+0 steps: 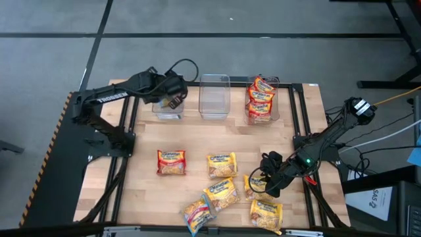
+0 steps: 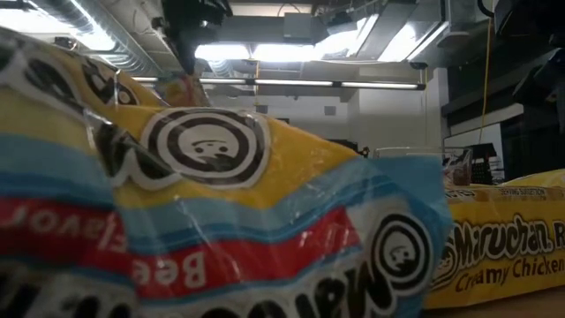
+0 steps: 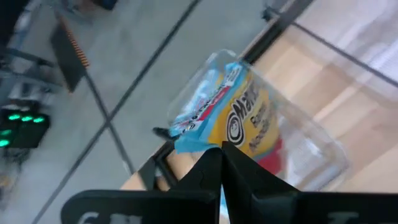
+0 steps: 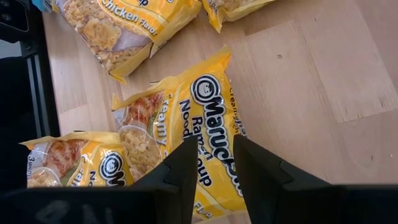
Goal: Sort Maruchan noodles
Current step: Put the blue noodle pack into the left transparent bin
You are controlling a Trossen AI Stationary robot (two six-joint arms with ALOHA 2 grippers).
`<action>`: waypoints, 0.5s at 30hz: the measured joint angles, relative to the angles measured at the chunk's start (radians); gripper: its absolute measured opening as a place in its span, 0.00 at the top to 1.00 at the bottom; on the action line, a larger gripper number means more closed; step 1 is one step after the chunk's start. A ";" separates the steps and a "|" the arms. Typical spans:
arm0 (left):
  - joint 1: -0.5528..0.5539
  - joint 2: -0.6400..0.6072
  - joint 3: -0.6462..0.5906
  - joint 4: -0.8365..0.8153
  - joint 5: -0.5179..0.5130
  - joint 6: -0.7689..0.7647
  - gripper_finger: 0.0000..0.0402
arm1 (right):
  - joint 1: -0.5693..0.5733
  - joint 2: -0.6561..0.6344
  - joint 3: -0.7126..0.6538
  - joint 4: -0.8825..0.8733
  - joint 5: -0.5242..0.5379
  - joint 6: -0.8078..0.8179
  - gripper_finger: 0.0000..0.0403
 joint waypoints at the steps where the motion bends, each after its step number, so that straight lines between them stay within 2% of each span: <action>1: 0.009 0.008 0.000 0.004 0.007 0.010 1.00 | 0.000 0.000 0.000 0.000 0.000 0.000 0.74; 7: 0.064 0.052 0.000 -0.009 0.004 0.026 1.00 | 0.000 0.000 0.000 0.002 0.000 0.001 0.74; 15: 0.096 0.053 0.000 -0.007 0.010 0.052 1.00 | 0.000 0.000 0.000 -0.001 -0.001 0.000 0.74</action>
